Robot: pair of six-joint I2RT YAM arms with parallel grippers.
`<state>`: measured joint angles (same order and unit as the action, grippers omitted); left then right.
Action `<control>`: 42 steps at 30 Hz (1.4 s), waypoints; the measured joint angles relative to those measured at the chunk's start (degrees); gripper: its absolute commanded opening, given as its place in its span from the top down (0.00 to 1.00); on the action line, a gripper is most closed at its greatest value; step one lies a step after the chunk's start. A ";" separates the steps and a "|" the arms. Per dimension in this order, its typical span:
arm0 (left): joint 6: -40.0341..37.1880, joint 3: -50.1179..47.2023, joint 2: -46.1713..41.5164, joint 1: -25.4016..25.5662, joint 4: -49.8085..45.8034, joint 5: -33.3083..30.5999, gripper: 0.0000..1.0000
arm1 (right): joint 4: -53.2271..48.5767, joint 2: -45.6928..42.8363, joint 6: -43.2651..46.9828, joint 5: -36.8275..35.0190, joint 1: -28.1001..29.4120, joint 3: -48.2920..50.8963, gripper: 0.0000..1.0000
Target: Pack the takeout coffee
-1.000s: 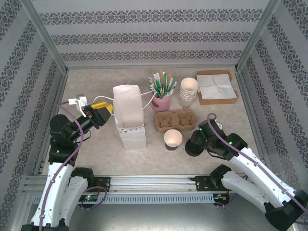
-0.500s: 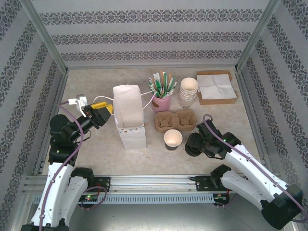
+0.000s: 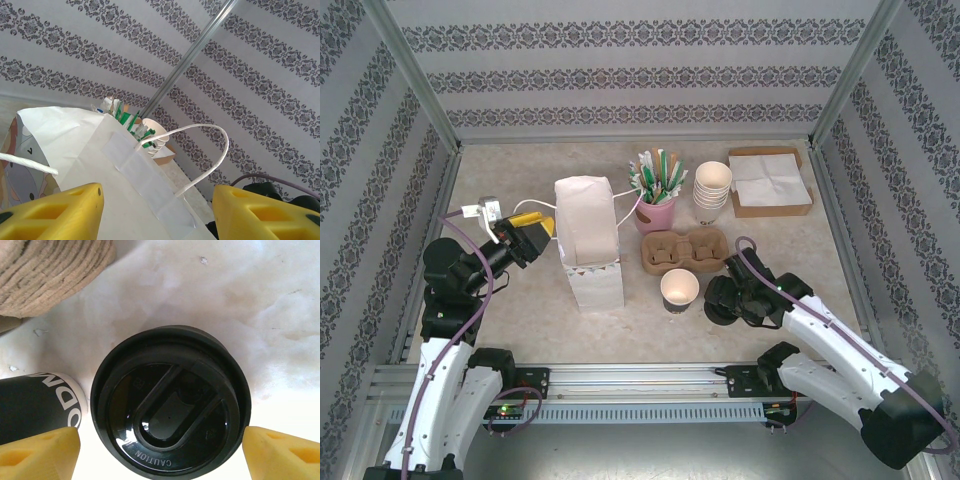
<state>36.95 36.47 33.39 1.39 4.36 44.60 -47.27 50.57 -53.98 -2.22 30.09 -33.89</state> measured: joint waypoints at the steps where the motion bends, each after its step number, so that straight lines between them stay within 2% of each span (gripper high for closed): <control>1: 0.00 -0.02 0.00 0.00 0.02 0.00 0.40 | 0.07 0.02 0.11 -0.09 0.00 0.20 0.16; 14: 0.00 -0.04 -0.11 0.00 0.02 0.00 0.40 | 1.51 1.01 0.37 -0.48 0.00 1.51 0.22; 20: 0.00 -0.04 -0.11 0.00 0.02 0.00 0.40 | 2.05 1.36 0.39 -1.03 -0.63 1.55 0.19; 29: 0.00 -0.04 -0.11 0.00 0.00 0.00 0.40 | 3.08 1.64 0.52 -1.36 -0.74 1.77 0.19; 42: 0.00 -0.04 -0.13 0.00 0.02 0.00 0.39 | 4.24 3.28 2.73 -1.79 -1.11 1.62 0.32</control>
<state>36.95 36.42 33.26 1.39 4.38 44.60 -43.03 53.84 -51.24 -4.01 28.97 -32.27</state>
